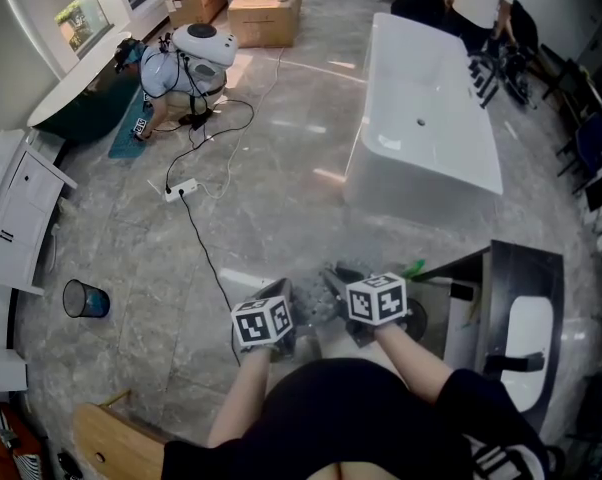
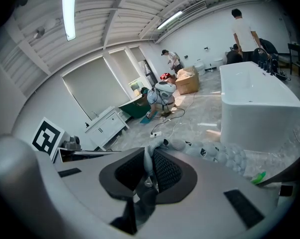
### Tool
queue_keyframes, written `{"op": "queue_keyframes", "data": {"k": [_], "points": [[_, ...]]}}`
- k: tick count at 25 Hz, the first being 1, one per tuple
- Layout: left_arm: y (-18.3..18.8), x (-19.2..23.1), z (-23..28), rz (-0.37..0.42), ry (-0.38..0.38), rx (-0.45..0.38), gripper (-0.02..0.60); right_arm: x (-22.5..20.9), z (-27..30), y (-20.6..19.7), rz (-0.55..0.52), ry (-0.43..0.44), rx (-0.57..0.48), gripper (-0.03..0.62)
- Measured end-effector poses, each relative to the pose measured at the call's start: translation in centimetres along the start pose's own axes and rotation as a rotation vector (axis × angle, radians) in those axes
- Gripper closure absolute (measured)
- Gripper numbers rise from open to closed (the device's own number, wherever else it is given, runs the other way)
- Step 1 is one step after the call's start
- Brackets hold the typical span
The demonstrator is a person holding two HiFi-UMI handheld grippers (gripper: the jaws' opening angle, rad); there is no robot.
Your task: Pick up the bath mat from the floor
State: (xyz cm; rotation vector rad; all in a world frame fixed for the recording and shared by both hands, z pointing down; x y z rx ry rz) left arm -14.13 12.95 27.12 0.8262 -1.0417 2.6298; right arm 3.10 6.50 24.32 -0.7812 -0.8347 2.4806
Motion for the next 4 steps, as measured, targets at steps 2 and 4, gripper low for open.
{"op": "queue_keyframes", "data": {"k": [2,4], "points": [[0.01,-0.06,0.09,-0.003,0.000,-0.001,0.581,-0.14,0.06,-0.10,0.000,0.001,0.003,0.543],[0.13,-0.11,0.21,-0.004,-0.001,-0.003,0.581,-0.18,0.11,-0.06,0.003,0.006,0.003,0.543]]}}
Point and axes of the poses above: the fingertips, and each gripper's own axes: z forward along the fingers, x to its left, y out of its top, the point moved 8 cm from there along -z, backward along the fingers, and after that the axes turned 7 degrees about -y, right-handed, at the moved point
